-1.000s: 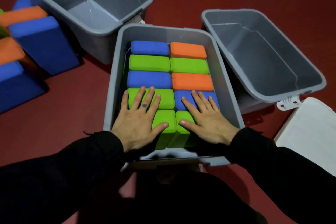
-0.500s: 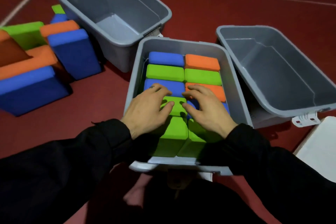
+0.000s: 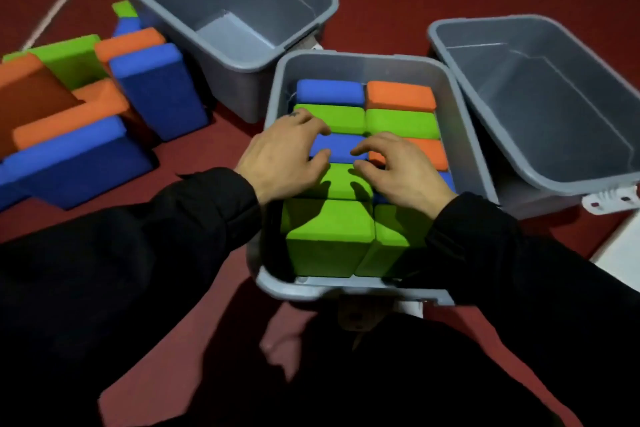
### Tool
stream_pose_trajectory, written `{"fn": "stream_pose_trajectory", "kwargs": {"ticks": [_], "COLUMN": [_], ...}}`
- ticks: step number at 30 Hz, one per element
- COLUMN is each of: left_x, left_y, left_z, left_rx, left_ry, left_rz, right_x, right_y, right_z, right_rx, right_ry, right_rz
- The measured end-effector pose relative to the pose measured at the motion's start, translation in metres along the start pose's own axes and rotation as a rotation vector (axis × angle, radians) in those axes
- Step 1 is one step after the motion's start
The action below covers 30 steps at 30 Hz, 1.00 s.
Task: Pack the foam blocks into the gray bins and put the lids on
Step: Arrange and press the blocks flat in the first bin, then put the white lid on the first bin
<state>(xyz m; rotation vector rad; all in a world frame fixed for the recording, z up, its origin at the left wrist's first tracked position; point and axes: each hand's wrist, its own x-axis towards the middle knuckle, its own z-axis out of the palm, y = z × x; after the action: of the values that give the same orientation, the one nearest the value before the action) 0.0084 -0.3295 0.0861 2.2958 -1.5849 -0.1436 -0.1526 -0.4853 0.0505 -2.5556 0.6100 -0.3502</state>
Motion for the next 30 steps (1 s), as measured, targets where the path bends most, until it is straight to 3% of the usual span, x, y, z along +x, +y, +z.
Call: {"fn": "stream_pose_trajectory", "kwargs": {"ticks": [7,12,18,20,24,28,30], "left_x": [0.050,0.089,0.118,0.119,0.108,0.097,0.095], "left_y": [0.077,0.161,0.266,0.290,0.302,0.282,0.269], "left_z": [0.013,0.048,0.097,0.114,0.141,0.161,0.166], "left_rx": [-0.056,-0.104,-0.093,-0.094,-0.156,-0.182,-0.171], "left_ry": [-0.028,0.002,-0.098,-0.178,-0.292,-0.374,-0.390], "left_rz": [0.181,0.379,0.615,0.707,0.732,0.684,0.656], "right_x": [-0.034,-0.090,-0.178,-0.212,-0.269,-0.287,-0.285], "right_y": [0.033,0.084,0.164,0.198,0.262,0.302,0.312], "right_z": [-0.049,-0.110,-0.139,-0.131,-0.077,-0.025,-0.014], "right_rx": [0.011,0.049,0.227,0.225,0.151,0.083,-0.031], "right_ry": [0.120,0.344,0.793,0.863,0.568,0.323,0.289], "right_rz": [0.116,0.284,0.714,0.919,1.322,1.452,1.449]}}
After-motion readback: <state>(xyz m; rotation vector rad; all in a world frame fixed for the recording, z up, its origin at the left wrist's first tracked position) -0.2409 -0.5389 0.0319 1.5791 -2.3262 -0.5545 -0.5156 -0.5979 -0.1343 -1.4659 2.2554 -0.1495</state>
